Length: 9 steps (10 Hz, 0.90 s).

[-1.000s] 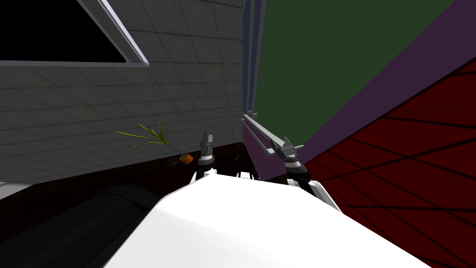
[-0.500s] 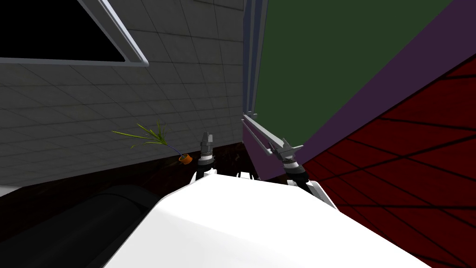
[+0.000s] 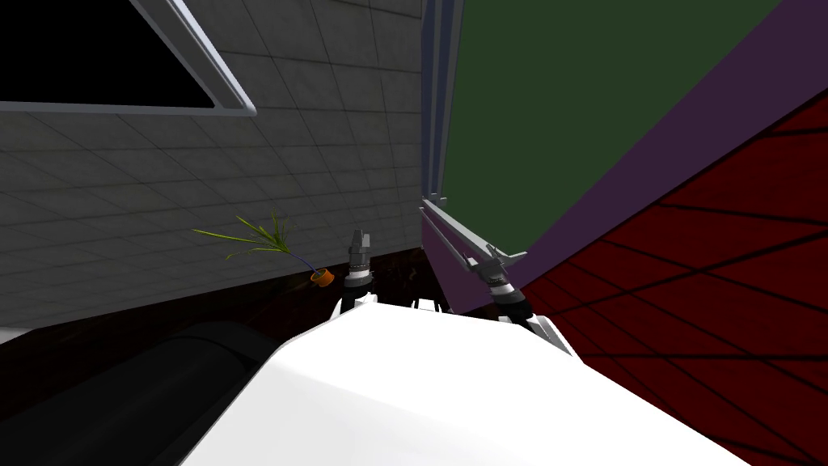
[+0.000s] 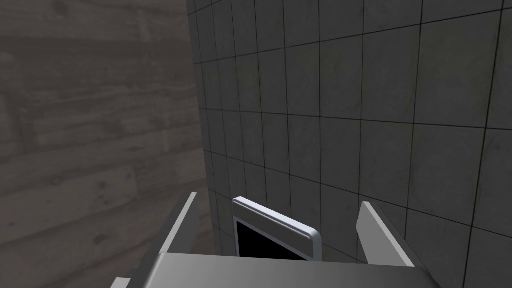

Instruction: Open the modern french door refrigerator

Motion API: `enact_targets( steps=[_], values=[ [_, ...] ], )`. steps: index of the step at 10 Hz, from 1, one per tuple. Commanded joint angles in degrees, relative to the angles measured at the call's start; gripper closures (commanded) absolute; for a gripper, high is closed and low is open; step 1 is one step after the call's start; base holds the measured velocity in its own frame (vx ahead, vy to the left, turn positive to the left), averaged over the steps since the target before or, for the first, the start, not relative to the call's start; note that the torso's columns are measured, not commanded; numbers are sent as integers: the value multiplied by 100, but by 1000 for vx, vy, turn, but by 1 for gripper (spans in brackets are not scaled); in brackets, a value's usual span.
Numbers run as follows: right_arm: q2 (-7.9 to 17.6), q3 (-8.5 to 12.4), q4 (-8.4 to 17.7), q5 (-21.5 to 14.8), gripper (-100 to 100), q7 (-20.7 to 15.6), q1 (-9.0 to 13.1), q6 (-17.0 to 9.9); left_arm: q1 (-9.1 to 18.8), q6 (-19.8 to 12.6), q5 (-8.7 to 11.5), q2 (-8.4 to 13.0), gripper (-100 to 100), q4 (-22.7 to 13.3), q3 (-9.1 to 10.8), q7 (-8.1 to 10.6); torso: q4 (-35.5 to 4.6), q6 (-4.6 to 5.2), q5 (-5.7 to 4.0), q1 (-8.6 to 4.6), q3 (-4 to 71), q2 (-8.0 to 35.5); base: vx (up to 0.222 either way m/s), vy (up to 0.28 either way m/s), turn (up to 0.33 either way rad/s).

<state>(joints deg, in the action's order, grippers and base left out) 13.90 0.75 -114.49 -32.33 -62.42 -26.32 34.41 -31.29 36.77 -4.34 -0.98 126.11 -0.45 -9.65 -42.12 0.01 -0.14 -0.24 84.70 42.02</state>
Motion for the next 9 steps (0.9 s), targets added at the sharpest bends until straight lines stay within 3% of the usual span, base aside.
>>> enact_targets(
  steps=[1, 9],
  values=[
    [-18, 9, 177, -93, -100, -359, 27, 36, 0, 0, 0, 0, 0, 0, 0, 0, 4, 0, -3, -2, 1, -5, 0, 0, 0],
    [-71, -28, 774, -846, -100, -1632, 64, 125, 0, 0, 0, 0, 0, 0, 0, 0, 0, 14, -4, -21, 0, 0, 3, -19, -32]
  ],
)
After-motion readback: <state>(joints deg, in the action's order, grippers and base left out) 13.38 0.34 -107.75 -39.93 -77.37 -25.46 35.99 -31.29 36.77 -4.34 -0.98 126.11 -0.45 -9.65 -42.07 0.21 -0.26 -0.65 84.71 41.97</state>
